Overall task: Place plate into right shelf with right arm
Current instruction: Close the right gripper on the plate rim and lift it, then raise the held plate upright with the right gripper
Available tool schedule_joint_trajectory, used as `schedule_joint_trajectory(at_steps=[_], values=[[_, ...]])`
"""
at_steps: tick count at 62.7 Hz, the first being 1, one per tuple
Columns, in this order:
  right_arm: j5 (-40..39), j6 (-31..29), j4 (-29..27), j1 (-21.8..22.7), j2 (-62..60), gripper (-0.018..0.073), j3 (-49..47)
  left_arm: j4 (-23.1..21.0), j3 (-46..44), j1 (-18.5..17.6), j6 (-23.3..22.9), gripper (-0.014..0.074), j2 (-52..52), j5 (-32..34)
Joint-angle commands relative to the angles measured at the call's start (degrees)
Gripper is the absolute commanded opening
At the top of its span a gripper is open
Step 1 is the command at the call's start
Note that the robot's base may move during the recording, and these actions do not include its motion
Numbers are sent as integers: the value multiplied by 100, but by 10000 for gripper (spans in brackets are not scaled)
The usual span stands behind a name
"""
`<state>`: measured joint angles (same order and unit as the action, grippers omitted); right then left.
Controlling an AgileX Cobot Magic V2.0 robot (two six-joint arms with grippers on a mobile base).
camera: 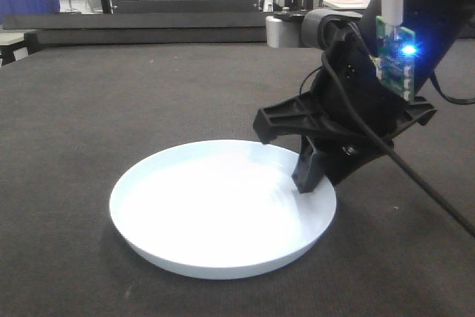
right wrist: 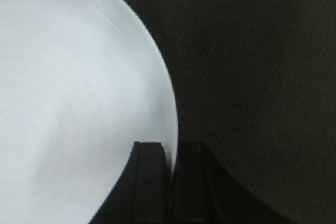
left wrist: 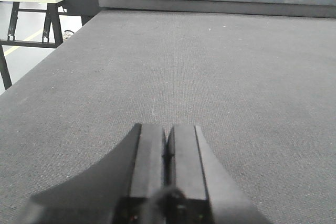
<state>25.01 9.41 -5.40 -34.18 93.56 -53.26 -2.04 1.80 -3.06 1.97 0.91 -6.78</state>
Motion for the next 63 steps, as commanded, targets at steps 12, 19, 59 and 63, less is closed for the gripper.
schedule_joint_trajectory(at_steps=[12,19,59,63], values=[[232,-52,89,354,-527,64,-160,-35,57,4,-16,-47,36,492],[505,-52,89,585,-1076,64,-144,-35,57,4,-16,-47,36,492],[585,-52,666,668,-6647,64,1139,-35,57,4,-16,-47,36,492],[585,-52,797,668,-7220,64,1291,-35,57,4,-16,-47,36,492]])
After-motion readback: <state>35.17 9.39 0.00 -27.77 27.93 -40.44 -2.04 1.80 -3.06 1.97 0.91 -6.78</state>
